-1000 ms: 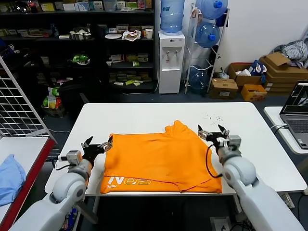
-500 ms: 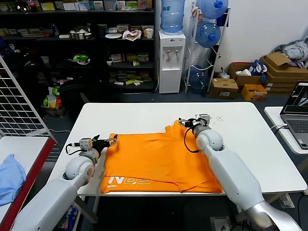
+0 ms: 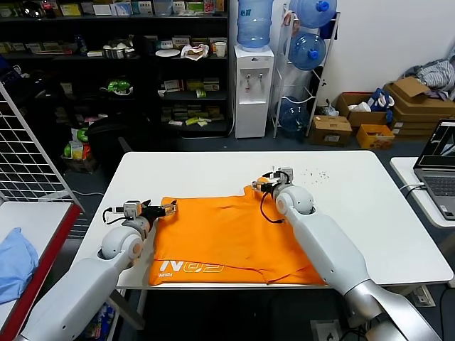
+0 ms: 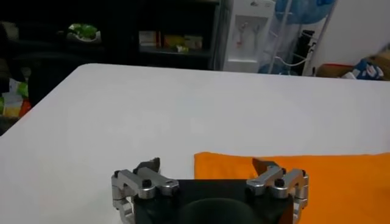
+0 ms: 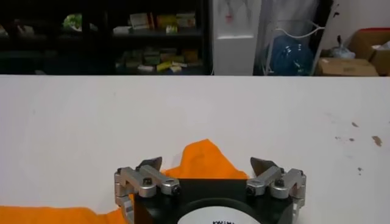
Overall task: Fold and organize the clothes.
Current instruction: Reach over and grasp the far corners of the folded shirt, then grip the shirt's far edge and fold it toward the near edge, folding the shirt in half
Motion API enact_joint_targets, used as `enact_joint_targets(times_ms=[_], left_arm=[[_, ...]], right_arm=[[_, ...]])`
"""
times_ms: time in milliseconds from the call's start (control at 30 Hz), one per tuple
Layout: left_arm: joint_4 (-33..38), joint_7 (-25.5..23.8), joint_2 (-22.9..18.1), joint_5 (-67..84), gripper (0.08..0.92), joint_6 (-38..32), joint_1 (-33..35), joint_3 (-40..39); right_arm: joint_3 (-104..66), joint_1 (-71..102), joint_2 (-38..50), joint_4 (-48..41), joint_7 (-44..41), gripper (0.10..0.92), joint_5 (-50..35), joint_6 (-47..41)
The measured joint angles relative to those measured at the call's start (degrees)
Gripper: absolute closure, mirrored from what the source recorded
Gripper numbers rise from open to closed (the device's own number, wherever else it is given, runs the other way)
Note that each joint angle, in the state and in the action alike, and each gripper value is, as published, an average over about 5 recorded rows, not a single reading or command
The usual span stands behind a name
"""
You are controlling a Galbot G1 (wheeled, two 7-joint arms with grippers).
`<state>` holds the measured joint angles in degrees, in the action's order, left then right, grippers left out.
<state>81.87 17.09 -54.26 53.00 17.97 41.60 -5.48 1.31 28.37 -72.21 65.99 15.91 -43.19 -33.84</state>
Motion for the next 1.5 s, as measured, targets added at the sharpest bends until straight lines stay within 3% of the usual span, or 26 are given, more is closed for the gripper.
enact_joint_targets(times_ms=[167,267,1033,1233,1500], left_arm=[[-0.75,0.02,-0.49,-0.12,0.081,0.17,-0.7,-0.62],[-1.38,0.03,-0.93,-0.49,0.127,0.2,-1.22,-1.05],[-3.4,0.2,-2.54,-3.22,0.793,-0.62,-2.0,-3.01],[-2.47,0.57,-2.2,-4.07,0.905,-1.35,-1.31,-2.6],[2.15,1.72,-0.39,-5.19,0.905,-1.88,1.13,-0.85]], right_arm=[[0.3,-0.17,-0.07,-0.45,0.12,0.17,-0.26,-0.8],[0.45,-0.18,-0.07,-0.56,0.17,0.228,-0.56,-1.26],[0.29,1.0,0.84,1.07,-0.1,0.88,-3.41,-0.59],[-0.59,2.21,2.07,3.04,-0.85,0.902,-4.38,1.26],[-2.36,5.86,5.94,9.84,-0.63,0.902,-6.7,2.41]])
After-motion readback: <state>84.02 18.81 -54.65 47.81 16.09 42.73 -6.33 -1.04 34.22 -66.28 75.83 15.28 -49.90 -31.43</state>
